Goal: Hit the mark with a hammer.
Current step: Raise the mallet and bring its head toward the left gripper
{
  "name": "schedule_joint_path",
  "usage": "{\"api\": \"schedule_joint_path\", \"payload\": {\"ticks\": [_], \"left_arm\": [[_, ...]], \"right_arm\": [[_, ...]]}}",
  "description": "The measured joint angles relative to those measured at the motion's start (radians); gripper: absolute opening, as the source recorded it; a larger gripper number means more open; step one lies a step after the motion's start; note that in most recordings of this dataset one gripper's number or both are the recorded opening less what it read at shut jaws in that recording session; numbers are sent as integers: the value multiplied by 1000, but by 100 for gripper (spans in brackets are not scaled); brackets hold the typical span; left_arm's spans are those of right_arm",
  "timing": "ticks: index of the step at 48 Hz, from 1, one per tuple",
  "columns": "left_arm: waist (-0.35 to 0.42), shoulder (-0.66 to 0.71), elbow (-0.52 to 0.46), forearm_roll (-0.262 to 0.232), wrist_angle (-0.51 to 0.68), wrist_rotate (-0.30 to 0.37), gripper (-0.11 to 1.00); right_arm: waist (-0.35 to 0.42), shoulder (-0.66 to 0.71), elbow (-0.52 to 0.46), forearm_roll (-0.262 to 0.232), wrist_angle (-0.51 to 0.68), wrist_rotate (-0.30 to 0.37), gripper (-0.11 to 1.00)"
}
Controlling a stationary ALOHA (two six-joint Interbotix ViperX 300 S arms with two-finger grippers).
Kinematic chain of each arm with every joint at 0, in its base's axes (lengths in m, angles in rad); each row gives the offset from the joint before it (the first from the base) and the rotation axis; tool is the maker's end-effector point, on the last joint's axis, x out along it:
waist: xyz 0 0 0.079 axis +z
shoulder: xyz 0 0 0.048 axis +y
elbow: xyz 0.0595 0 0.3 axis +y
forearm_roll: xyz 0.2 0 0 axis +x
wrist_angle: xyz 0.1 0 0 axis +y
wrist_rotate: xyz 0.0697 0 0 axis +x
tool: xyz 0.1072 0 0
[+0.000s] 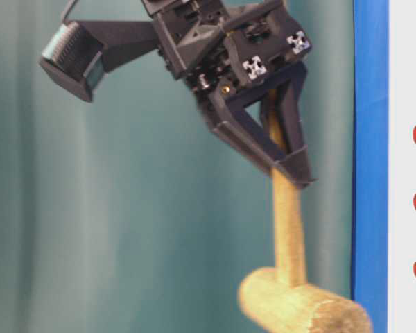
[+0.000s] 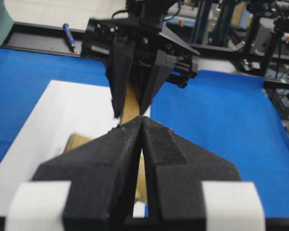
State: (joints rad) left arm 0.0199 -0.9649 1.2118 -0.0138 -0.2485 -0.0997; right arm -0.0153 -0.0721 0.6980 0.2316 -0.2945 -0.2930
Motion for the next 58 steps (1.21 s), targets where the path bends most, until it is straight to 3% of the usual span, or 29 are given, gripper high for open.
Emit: {"api": "schedule_joint_path", "payload": {"ticks": [16, 28, 39, 50, 54, 58], "left_arm": [[-2, 0, 2, -2, 2, -2, 0], [0, 0, 2, -2, 0, -2, 0], [0, 0, 2, -2, 0, -2, 0], [0, 3, 2, -2, 0, -2, 2], [0, 5, 2, -3, 0, -6, 12], [-2, 5, 2, -5, 0, -29, 32]], "right_arm": [[-5, -3, 0, 5, -133, -466, 9], [-5, -3, 0, 21, -187, -710, 9], [-5, -3, 0, 32, -235, -830, 9], [-6, -3, 0, 67, -241, -850, 9], [-6, -3, 0, 74, -241, -851, 9], [-8, -3, 0, 75, -241, -853, 9]]}}
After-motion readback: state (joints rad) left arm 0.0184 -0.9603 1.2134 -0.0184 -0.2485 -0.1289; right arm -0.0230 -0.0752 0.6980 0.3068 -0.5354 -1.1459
